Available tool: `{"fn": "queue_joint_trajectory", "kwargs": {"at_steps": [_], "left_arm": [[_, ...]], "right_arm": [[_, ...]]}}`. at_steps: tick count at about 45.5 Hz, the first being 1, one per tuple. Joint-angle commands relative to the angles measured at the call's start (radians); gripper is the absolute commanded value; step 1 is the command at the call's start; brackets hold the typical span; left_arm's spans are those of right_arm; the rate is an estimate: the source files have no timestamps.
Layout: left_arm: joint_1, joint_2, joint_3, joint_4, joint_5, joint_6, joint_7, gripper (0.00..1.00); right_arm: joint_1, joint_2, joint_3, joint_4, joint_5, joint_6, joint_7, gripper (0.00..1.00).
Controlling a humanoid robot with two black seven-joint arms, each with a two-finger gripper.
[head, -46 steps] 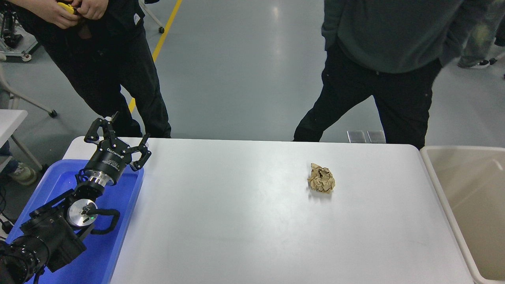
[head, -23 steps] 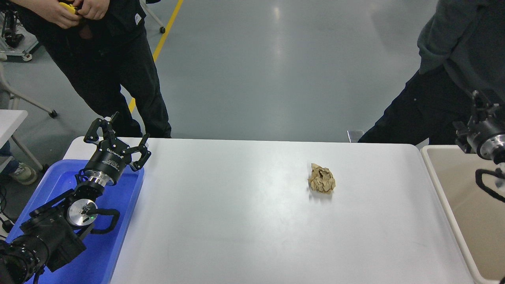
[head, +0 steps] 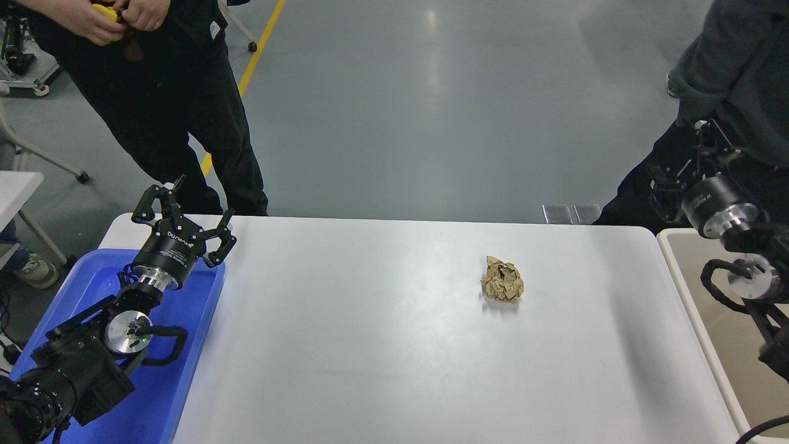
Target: Dispose of the paper cup in the dustbin
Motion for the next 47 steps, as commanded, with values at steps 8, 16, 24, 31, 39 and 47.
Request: {"fn": "queue_joint_trajectory", "kwargs": {"at_steps": [8,16,24,31,39,47], "left_arm": [[0.000,0.000,0.000,0.000,-0.001,0.000,0.000,1.00],[0.000,0.000,0.000,0.000,-0.001,0.001,0.000,1.00],[0.000,0.000,0.000,0.000,0.000,0.000,0.000,1.00],[0.000,-0.001,0.000,0.000,0.000,0.001,0.000,1.00],[0.000,-0.001,0.000,0.001,0.000,0.000,0.000,1.00],[0.000,-0.001,0.000,0.001,0.000,0.000,0.000,1.00]], "right_arm": [[-0.099,0.061,0.037,0.014,0.000,0.019,0.085,1.00],[-0.143,0.087,0.037,0.012,0.000,0.019,0.092,0.99],[-0.156,0.101,0.037,0.012,0.000,0.019,0.114,0.99],[-0.159,0.101,0.036,0.012,0.000,0.019,0.115,0.99],[-0.159,0.099,0.030,0.011,0.000,0.019,0.115,0.99],[-0.159,0.101,0.023,0.009,0.000,0.019,0.115,1.00]]}}
